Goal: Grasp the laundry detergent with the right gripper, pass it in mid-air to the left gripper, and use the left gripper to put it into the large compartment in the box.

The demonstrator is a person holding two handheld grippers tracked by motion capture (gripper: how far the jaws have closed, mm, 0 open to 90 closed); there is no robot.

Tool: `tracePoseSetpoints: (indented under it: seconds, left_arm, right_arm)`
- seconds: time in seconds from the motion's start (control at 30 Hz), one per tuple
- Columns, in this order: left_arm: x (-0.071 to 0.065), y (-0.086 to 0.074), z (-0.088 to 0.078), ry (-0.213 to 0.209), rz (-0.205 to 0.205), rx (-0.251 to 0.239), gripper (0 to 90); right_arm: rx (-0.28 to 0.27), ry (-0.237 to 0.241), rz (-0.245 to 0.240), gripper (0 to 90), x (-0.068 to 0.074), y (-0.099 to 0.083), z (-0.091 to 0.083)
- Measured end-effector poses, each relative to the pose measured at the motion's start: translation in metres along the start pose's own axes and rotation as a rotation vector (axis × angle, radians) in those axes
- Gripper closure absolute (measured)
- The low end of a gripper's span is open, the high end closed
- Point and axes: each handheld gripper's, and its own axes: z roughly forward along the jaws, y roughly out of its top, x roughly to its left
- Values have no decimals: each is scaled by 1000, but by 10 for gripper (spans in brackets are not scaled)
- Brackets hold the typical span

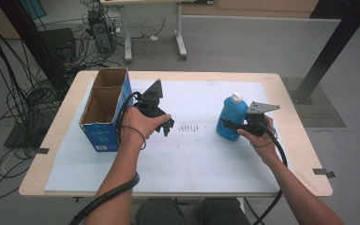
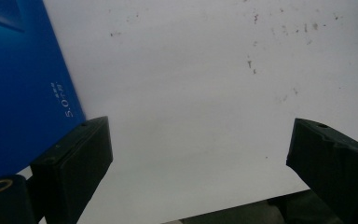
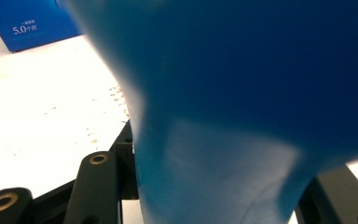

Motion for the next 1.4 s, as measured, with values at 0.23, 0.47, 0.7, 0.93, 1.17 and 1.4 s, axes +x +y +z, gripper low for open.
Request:
tracePoseSetpoints:
  seconds: [0.23, 0.47, 0.7, 0.93, 1.17, 1.4]
  left_arm:
    - [-3, 2, -8, -7, 51, -2, 69]
    - [-6, 4, -23, 13, 121, -1, 70]
    - [-3, 9, -41, 20, 186, -19, 70]
    - [4, 17, -58, 51, 275, -23, 68]
    - [5, 22, -76, 85, 389, -26, 67]
    - [1, 26, -89, 90, 470, -31, 69]
  right_arm:
    - [3, 3, 20, 459, -1, 7, -2]
    - [-17, 34, 15, 459, 1, 33, -9]
    - [-16, 77, 25, 460, 2, 62, -10]
    - [-2, 132, -10, 459, 6, 90, 1]
    - [20, 185, -27, 458, 10, 109, 16]
    - [51, 238, -40, 457, 22, 121, 31]
